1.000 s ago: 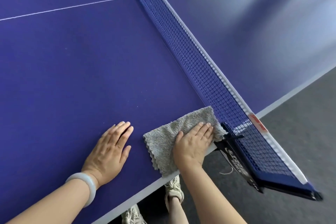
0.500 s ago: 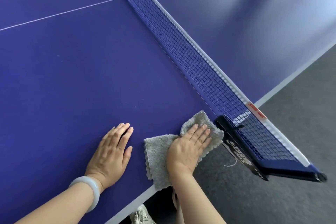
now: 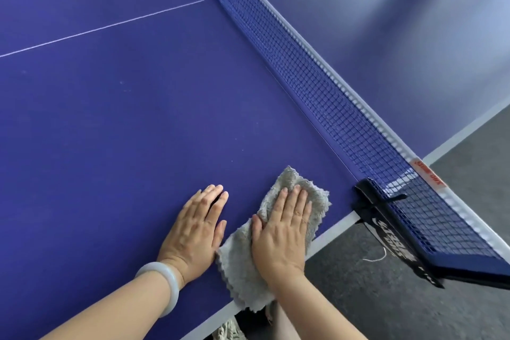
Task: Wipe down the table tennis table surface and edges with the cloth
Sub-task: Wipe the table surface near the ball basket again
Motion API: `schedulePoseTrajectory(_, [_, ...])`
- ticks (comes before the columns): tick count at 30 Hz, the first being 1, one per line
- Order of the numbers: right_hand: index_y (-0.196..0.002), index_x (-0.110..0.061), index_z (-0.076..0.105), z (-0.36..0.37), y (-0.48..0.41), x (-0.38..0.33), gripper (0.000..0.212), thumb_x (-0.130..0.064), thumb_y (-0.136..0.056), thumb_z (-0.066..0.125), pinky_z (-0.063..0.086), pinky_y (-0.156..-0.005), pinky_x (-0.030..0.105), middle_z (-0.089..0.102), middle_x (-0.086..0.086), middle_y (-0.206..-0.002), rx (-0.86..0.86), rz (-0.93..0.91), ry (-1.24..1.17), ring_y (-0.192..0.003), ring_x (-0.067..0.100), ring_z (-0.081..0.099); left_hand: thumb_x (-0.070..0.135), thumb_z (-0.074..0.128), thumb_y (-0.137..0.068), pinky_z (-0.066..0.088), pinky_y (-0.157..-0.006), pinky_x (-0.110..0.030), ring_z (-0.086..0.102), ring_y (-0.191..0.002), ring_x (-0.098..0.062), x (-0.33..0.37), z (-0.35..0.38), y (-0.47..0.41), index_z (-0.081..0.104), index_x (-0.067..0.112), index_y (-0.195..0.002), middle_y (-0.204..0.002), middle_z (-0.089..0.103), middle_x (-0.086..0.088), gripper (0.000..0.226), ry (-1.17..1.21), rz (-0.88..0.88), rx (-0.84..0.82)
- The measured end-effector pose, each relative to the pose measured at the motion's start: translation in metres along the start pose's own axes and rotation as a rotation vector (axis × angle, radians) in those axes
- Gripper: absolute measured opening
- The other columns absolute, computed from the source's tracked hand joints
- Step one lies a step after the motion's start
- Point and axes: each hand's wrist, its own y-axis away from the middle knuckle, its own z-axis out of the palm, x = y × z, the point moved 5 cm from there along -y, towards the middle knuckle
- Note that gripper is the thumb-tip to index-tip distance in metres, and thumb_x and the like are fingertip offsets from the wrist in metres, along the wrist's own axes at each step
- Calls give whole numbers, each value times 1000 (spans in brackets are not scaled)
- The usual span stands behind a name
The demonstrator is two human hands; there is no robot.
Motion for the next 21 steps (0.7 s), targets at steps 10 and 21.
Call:
schedulePoseTrajectory(10, [-153, -3, -16, -29, -109, 30, 75, -47, -97, 8, -17, -121, 39, -20, 17, -162, -20, 160, 70, -150, 27, -22, 33, 28, -99, 32, -115, -40, 44, -138, -23, 1, -2, 0, 50, 9, -143, -149, 46, -7, 54, -53, 4, 22])
schedulePoseTrajectory(21, [-157, -11, -6, -42, -149, 0, 64, -29, -102, 21, -9, -123, 35, -18, 4, -164, -29, -76, 31, -149, 13, -22, 31, 27, -100, 33, -114, -50, 47, -134, -35, -89, -42, 2, 54, -2, -136, -141, 50, -19, 55, 59, -384, 251])
